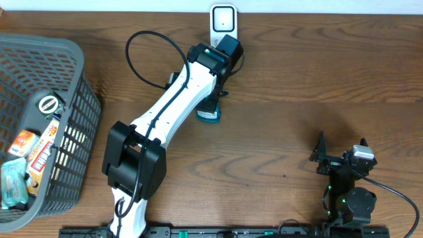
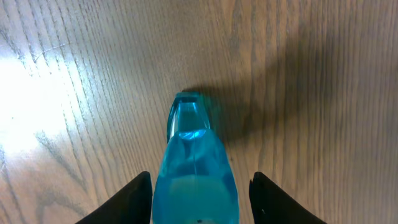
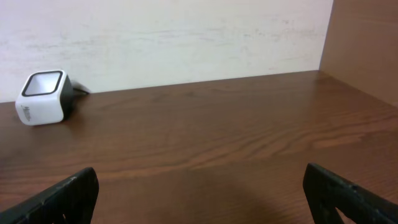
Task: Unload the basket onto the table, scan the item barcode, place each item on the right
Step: 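Lift the teal bottle and carry it to the white scanner, then set the teal bottle on the table and release it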
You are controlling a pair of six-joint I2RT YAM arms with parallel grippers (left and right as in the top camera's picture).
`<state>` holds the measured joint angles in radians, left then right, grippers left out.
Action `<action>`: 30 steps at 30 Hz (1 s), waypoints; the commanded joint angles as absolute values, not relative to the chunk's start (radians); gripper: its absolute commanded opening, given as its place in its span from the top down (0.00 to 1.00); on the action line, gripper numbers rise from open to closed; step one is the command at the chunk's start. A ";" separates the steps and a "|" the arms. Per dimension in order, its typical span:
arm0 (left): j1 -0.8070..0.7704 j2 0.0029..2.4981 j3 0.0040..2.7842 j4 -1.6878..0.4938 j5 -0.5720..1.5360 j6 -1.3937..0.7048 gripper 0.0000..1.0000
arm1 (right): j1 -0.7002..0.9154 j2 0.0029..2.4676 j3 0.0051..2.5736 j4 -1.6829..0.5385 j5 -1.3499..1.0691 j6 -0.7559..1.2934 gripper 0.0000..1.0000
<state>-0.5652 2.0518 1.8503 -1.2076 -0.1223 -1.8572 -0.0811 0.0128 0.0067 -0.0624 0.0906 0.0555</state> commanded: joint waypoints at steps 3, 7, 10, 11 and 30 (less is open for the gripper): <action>-0.553 2.058 1.865 -1.217 -0.139 -1.807 0.33 | -0.084 0.009 0.006 -0.064 0.099 0.044 0.01; -0.538 2.020 1.906 -1.231 -0.140 -1.711 0.28 | -0.084 0.009 0.006 -0.064 0.099 0.044 0.01; -0.527 1.953 1.942 -1.250 -0.153 -1.660 0.25 | -0.084 0.009 0.006 -0.064 0.099 0.044 0.01; -0.524 1.925 1.946 -1.252 -0.162 -1.645 0.24 | -0.084 0.009 0.006 -0.064 0.099 0.044 0.01; -0.084 1.414 1.947 -1.306 -0.362 -1.156 0.02 | -0.084 0.009 0.006 -0.064 0.099 0.044 0.01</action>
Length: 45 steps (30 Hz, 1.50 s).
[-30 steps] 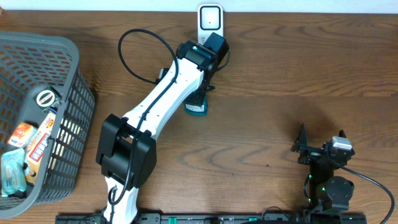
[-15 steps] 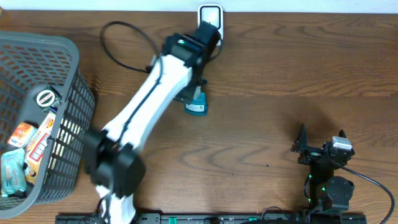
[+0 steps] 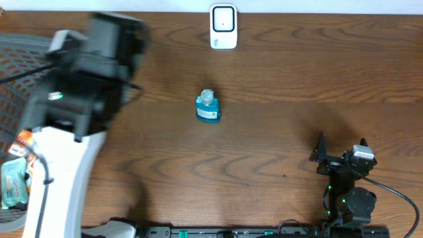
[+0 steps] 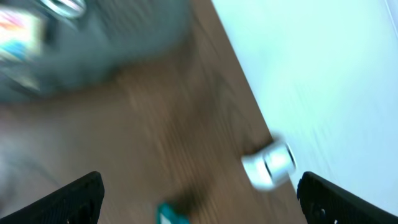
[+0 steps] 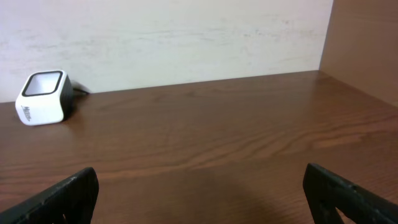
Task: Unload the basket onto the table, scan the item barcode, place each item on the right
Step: 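Set the teal bottle on the table and release it, then return the left gripper to the basket and grasp the snack bag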
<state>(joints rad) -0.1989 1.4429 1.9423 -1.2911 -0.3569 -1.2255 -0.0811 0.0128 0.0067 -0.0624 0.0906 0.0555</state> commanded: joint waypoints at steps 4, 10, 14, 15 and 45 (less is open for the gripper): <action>0.161 1.390 1.947 -1.309 -0.289 -1.157 0.02 | -0.084 0.009 0.006 -0.064 0.099 0.044 0.01; 0.456 1.437 1.941 -1.408 -0.226 -1.232 0.02 | -0.084 0.009 0.006 -0.065 0.099 0.044 0.01; 0.585 1.496 1.900 -1.438 -0.130 -1.232 0.02 | -0.084 0.009 0.006 -0.064 0.099 0.044 0.01; 0.606 1.512 1.885 -1.438 -0.117 -1.232 0.02 | -0.084 0.009 0.006 -0.064 0.099 0.044 0.01; 0.680 1.728 1.232 -0.991 -0.086 -1.436 0.02 | -0.084 0.009 0.006 -0.065 0.099 0.044 0.01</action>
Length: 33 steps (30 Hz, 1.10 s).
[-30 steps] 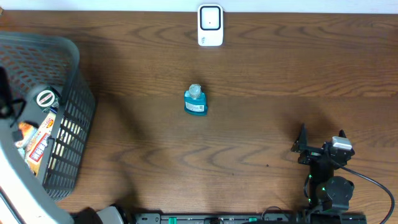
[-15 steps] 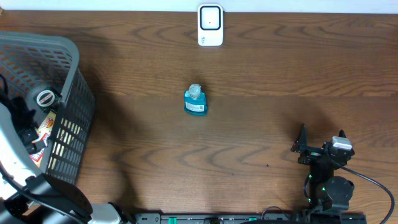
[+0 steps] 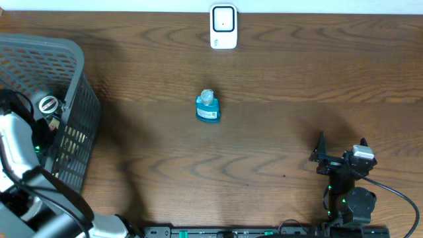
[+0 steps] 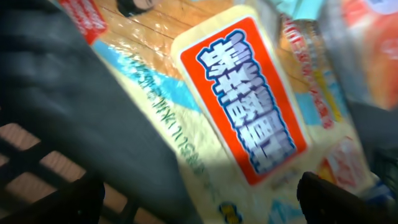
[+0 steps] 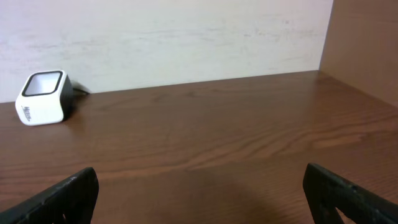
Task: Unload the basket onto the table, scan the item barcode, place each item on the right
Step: 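Return the left gripper to the basket and grasp the snack bag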
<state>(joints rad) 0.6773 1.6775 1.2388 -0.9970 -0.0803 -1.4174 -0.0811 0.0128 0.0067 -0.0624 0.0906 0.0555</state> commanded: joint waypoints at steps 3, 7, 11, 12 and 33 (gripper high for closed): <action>0.680 1.783 1.232 -0.971 -0.086 -1.435 0.02 | -0.084 0.009 0.006 -0.065 0.099 0.044 0.01; 0.680 1.853 1.232 -0.958 -0.088 -1.435 0.02 | -0.084 0.009 0.006 -0.064 0.099 0.044 0.01; 0.680 1.918 1.232 -0.949 -0.090 -1.414 0.12 | -0.084 0.009 0.006 -0.064 0.099 0.044 0.01; 0.680 1.930 1.232 -0.945 -0.090 -1.392 0.28 | -0.084 0.009 0.006 -0.064 0.099 0.044 0.01; 0.680 1.455 1.310 -0.979 -0.058 -1.111 0.93 | -0.084 0.009 0.006 -0.065 0.099 0.044 0.01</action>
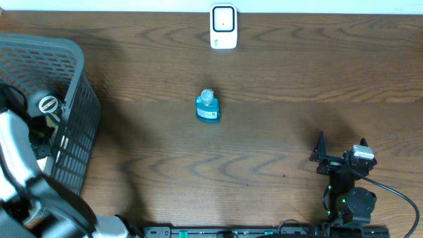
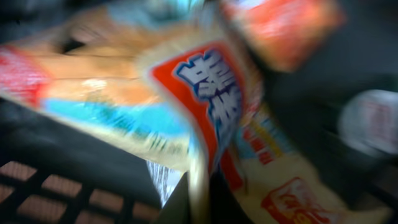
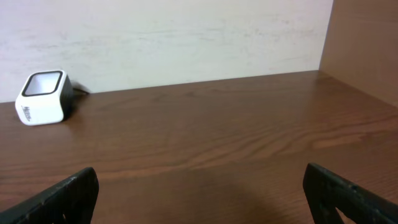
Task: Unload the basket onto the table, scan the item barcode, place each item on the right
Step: 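Return the left gripper to the basket and grasp the snack bag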
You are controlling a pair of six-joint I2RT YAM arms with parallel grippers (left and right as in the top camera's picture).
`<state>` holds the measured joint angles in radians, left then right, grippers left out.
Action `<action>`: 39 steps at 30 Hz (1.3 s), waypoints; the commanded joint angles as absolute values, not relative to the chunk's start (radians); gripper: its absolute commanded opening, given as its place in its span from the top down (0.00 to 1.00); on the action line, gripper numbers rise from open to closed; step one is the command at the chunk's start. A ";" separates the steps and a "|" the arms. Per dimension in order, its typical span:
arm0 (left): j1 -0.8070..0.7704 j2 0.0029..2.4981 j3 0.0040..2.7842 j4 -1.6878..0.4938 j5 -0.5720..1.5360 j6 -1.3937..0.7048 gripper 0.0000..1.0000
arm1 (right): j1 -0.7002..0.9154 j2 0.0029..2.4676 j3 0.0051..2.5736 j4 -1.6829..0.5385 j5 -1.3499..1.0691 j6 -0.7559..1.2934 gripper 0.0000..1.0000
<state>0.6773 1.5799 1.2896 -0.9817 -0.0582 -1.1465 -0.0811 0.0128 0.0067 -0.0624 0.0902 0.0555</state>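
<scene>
My left gripper [image 2: 199, 190] is down inside the grey basket [image 1: 74, 63], shut on the edge of a yellow snack packet [image 2: 208, 93] with a red and blue label. The view is blurred. From overhead, the left arm [image 1: 18, 155] covers the packet and the gripper. The white barcode scanner [image 1: 223, 26] stands at the table's far edge and also shows as the scanner [image 3: 42, 96] at left in the right wrist view. My right gripper [image 3: 199, 193] rests open near the front right, with nothing between its fingers.
A small blue bottle [image 1: 207, 107] stands on the table in front of the scanner. The basket holds other packets and a round white tin [image 1: 47, 104]. A brown wall panel [image 3: 364, 43] rises to the right of the right arm.
My left gripper was open over the yellow packet in the basket; now it is shut on the packet's edge and the packet looks pulled up. The right arm has not moved.
My left gripper stood open around the blue bottle in front of the scanner. Then it was away to the left, with the bottle left standing on the table. Then it was open over the yellow packet in the basket, and now it grips that packet.
</scene>
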 commanded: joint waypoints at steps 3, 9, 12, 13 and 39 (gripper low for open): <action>0.680 1.328 1.311 -0.947 -0.055 -1.110 0.93 | -0.084 0.009 0.006 -0.064 0.099 0.044 0.01; 0.680 1.147 1.314 -0.899 -0.056 -1.108 0.93 | -0.084 0.009 0.006 -0.065 0.099 0.044 0.01; 0.681 1.137 1.313 -0.913 -0.075 -1.130 0.64 | -0.084 0.009 0.006 -0.064 0.099 0.044 0.01; 0.680 1.147 1.313 -0.921 -0.079 -1.140 0.45 | -0.084 0.009 0.006 -0.064 0.099 0.044 0.01; 0.672 1.832 1.313 -0.823 0.274 -1.440 0.02 | -0.084 0.009 0.006 -0.064 0.099 0.044 0.01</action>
